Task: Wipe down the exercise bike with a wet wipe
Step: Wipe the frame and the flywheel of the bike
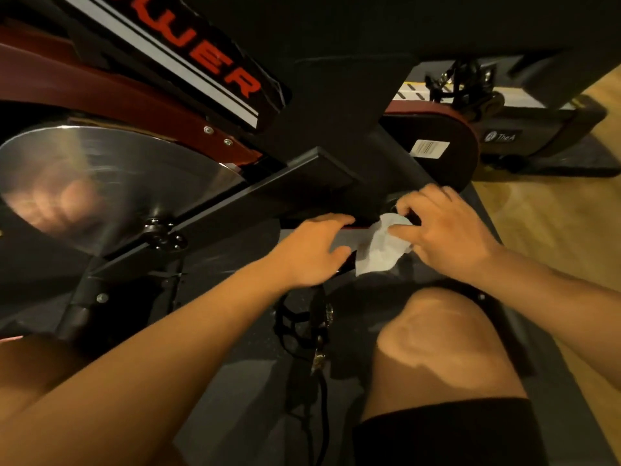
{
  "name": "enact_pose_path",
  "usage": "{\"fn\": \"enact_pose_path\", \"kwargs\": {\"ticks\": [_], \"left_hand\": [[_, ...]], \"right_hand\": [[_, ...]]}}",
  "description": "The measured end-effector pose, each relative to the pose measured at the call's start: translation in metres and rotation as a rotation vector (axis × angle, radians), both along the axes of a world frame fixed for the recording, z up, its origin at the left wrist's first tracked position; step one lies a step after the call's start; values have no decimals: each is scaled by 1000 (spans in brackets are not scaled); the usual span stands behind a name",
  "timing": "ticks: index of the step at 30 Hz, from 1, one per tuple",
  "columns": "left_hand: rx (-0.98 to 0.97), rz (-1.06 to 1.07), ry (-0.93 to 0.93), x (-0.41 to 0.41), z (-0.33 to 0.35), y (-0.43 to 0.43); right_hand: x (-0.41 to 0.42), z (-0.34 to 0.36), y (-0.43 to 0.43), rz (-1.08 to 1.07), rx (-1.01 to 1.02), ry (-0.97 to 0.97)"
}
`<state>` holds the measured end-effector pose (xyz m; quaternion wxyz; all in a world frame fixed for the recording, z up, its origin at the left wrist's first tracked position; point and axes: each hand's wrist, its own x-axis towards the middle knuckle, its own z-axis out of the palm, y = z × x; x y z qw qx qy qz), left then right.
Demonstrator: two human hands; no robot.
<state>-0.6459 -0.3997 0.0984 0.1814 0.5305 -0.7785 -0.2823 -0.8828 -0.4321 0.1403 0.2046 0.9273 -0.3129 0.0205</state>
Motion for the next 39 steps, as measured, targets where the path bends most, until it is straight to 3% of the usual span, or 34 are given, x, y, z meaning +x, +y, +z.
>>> {"fn": "enact_pose_path", "kwargs": {"ticks": [4,6,8,12,15,17,21,25,27,29,36,37,39], "left_hand": [[-17,-128,65,-32,-14,12],[-20,-140,88,-42,-18,16],[-13,-83,113,-54,-16,12],[-37,169,160,-76,-14,3],[-113,306,198,-93,-14,2],[-167,385,185,-99,-12,2],[-219,344,192,-92,-15,3],[-257,317,229,-84,-20,2],[-260,283,236,-84,-25,1],[-270,260,235,-85,-29,-1],[-414,189,191,-90,-33,6],[-405,192,172,-90,-34,7],[-358,216,170,-92,-32,3]], "right_hand": [[-10,-16,19,-157,133,-164],[-13,-18,24,-337,245,-385],[-11,-18,25,-438,317,-551],[-11,-19,21,-709,430,-633],[-3,-15,29,-1035,507,-1062],[14,-19,37,-1055,476,-1314],[42,-27,36,-1072,758,-1271],[25,-17,14,-1004,1153,-1376],[25,-16,15,-956,1027,-1188],[32,-23,20,-920,721,-1007],[34,-41,48,-676,198,-756],[30,-38,47,-701,225,-786],[25,-24,37,-859,485,-880]]}}
